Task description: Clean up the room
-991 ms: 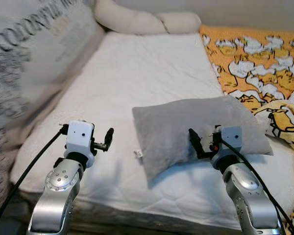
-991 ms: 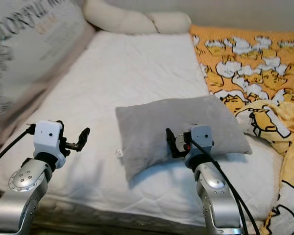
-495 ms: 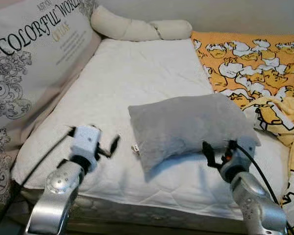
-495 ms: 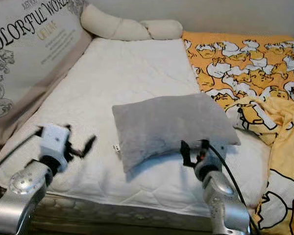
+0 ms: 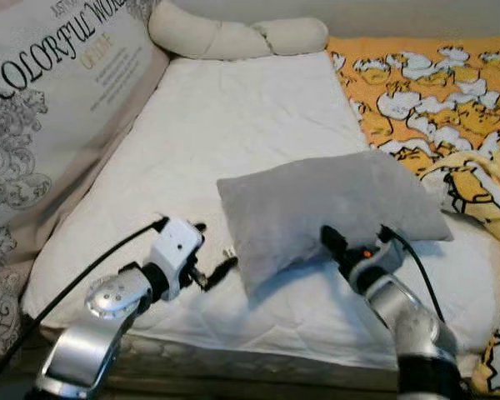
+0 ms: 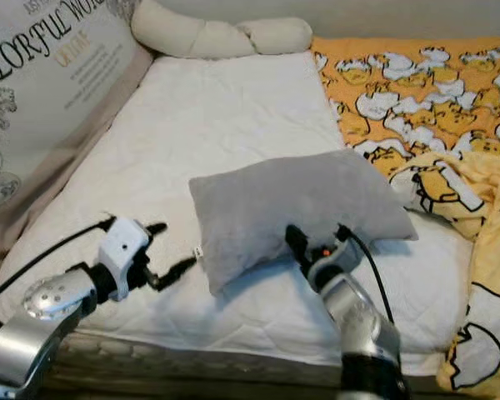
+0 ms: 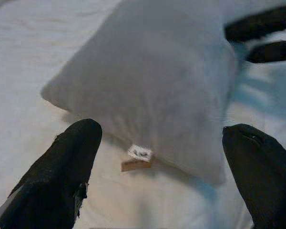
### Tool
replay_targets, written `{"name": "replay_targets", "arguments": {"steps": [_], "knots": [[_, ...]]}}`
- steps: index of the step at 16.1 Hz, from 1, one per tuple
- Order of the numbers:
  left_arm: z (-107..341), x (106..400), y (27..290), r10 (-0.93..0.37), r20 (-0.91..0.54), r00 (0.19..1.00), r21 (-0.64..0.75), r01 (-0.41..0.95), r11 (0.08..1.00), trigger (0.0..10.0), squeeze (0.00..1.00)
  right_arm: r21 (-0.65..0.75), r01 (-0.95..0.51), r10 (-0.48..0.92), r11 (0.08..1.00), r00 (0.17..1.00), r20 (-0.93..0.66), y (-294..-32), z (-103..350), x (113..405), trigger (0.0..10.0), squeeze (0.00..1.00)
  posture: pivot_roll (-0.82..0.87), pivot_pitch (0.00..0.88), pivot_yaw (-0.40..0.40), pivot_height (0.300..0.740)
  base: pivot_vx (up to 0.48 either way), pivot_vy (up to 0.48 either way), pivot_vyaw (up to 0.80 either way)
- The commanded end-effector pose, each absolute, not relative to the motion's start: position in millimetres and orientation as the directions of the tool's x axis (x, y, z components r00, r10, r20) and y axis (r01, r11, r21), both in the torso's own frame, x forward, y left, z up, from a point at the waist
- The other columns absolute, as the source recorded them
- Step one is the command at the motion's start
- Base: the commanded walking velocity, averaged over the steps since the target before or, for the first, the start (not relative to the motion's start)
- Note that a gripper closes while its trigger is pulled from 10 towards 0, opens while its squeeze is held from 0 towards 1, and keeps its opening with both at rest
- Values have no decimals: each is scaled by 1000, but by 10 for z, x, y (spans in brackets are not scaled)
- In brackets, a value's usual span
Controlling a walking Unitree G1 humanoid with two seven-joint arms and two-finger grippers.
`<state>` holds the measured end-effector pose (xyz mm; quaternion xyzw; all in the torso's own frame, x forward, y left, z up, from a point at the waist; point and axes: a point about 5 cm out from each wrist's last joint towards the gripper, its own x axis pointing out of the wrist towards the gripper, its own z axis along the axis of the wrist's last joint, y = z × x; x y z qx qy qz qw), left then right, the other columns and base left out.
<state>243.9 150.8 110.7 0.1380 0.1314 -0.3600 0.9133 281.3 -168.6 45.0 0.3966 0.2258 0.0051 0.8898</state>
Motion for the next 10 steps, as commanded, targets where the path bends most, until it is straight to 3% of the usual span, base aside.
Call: {"name": "replay_targets", "arguments": {"steps": [1,2,3,4,8,9,10], "knots": [[1135,2455,1516,-637,-338,693,167,710,684,10000,0,757,158,197,634,914,-355,-1669,467,2861,10000,1000,-5,0,94,740,0,0,0],[1149,2472,1517,-645,-335,687,166,717,677,10000,0,815,150,207,560,927,-313,-1662,464,2935,10000,765,-4,0,97,740,0,0,0],[1153,2483,1517,-649,-335,683,167,721,672,10000,0,855,161,208,493,933,-295,-1661,426,2999,10000,0,4,0,99,740,0,0,0],[1155,2483,1520,-657,-338,674,167,730,663,10000,0,874,212,188,437,929,-319,-1670,371,3051,10000,0,9,0,99,740,0,0,0],[1180,2496,1524,-669,-338,662,166,742,650,10000,0,861,316,100,398,918,-383,-1702,289,3160,10000,0,21,0,106,740,0,0,0],[1180,2501,1521,-675,-340,655,166,748,643,10000,0,862,326,66,388,923,-378,-1727,289,3191,0,0,23,0,106,740,0,0,0],[1182,2508,1518,-677,-341,652,168,751,638,10000,0,867,320,56,383,928,-367,-1734,299,3220,0,0,26,0,103,740,0,0,0]]}}
